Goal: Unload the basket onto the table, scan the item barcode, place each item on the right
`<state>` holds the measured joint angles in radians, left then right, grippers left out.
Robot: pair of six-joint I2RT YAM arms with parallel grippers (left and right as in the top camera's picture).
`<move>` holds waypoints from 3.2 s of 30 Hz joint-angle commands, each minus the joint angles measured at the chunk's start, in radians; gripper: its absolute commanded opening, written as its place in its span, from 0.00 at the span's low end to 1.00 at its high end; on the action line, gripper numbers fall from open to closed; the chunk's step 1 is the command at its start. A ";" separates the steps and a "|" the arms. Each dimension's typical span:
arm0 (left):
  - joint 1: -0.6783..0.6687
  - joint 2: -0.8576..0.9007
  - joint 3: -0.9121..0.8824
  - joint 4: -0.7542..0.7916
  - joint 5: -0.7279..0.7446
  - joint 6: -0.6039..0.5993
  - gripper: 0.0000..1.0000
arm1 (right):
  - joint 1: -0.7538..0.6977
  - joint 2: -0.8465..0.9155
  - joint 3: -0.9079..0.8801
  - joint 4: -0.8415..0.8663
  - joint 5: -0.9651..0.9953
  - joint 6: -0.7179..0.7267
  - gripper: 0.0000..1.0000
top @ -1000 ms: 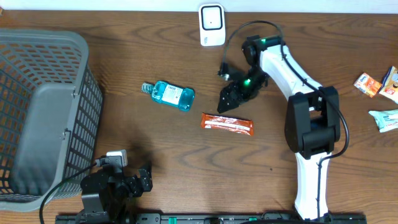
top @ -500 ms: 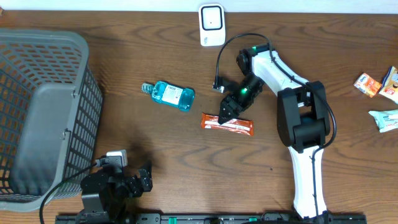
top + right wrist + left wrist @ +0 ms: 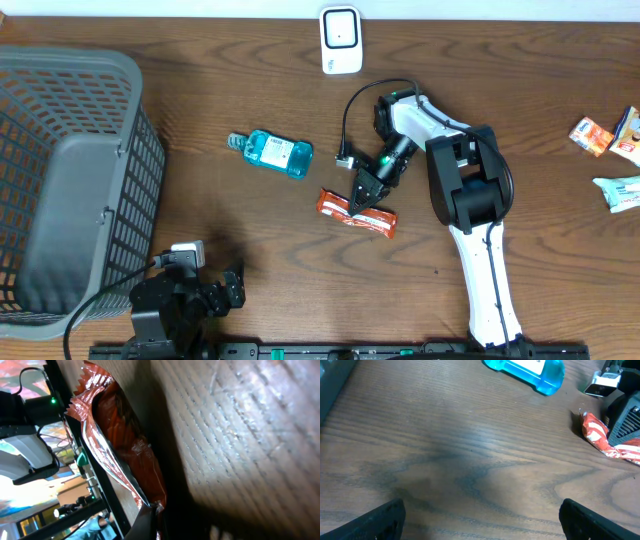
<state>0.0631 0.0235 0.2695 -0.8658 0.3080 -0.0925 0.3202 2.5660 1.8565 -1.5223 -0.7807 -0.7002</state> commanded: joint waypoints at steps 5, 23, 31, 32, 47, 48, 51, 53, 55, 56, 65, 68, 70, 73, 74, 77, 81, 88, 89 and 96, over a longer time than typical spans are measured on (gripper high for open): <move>-0.004 -0.005 0.002 -0.009 -0.003 0.006 0.98 | 0.007 0.091 0.086 -0.019 0.117 0.078 0.01; -0.004 -0.005 0.002 -0.009 -0.003 0.006 0.98 | -0.064 -0.471 0.255 -0.177 -0.226 0.259 0.01; -0.004 -0.005 0.002 -0.009 -0.003 0.006 0.98 | -0.056 -0.640 0.225 -0.177 -0.398 0.554 0.01; -0.004 -0.005 0.002 -0.009 -0.003 0.006 0.98 | -0.054 -0.654 0.222 -0.177 -0.422 0.554 0.01; -0.004 -0.005 0.002 -0.009 -0.003 0.006 0.98 | 0.029 -0.687 0.222 -0.089 -0.050 0.228 0.01; -0.004 -0.005 0.002 -0.009 -0.003 0.006 0.98 | 0.048 -0.687 0.222 -0.053 -0.015 0.223 0.01; -0.004 -0.005 0.002 -0.009 -0.003 0.006 0.98 | 0.101 -0.683 0.222 0.082 0.077 0.223 0.01; -0.004 -0.005 0.002 -0.009 -0.003 0.006 0.98 | 0.137 -0.673 0.221 0.185 0.162 0.222 0.01; -0.004 -0.005 0.002 -0.009 -0.003 0.006 0.98 | 0.171 -0.655 0.220 0.301 0.294 0.222 0.01; -0.004 -0.005 0.002 -0.009 -0.003 0.006 0.98 | 0.183 -0.645 0.220 0.346 0.350 0.224 0.01; -0.004 -0.005 0.002 -0.009 -0.003 0.006 0.98 | 0.219 -0.523 0.220 0.522 0.534 0.276 0.01; -0.004 -0.005 0.002 -0.009 -0.003 0.006 0.98 | 0.219 -0.509 0.220 0.468 0.512 0.256 0.11; -0.004 -0.005 0.002 -0.009 -0.003 0.006 0.98 | 0.219 -0.505 0.219 0.429 0.513 0.223 0.26; -0.004 -0.005 0.002 -0.009 -0.003 0.006 0.98 | 0.218 -0.501 0.215 0.388 0.509 0.351 0.50; -0.004 -0.005 0.002 -0.009 -0.003 0.006 0.98 | 0.218 -0.501 0.214 0.380 0.509 0.433 0.50; -0.004 -0.005 0.002 -0.009 -0.003 0.006 0.98 | 0.225 -0.501 0.206 0.341 0.510 0.724 0.50; -0.004 -0.005 0.002 -0.009 -0.003 0.006 0.98 | 0.241 -0.500 0.129 0.301 0.513 1.149 0.64; -0.004 -0.005 0.002 -0.009 -0.003 0.006 0.98 | 0.312 -0.500 -0.090 0.481 0.530 1.227 0.69; -0.004 -0.005 0.002 -0.009 -0.003 0.006 0.98 | 0.322 -0.500 -0.113 0.496 0.548 1.234 0.70; -0.004 -0.005 0.002 -0.009 -0.003 0.006 0.98 | 0.460 -0.476 -0.173 0.512 0.937 1.435 0.74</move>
<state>0.0631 0.0235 0.2695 -0.8661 0.3080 -0.0925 0.7216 2.0720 1.6848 -1.0264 -0.0654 0.6151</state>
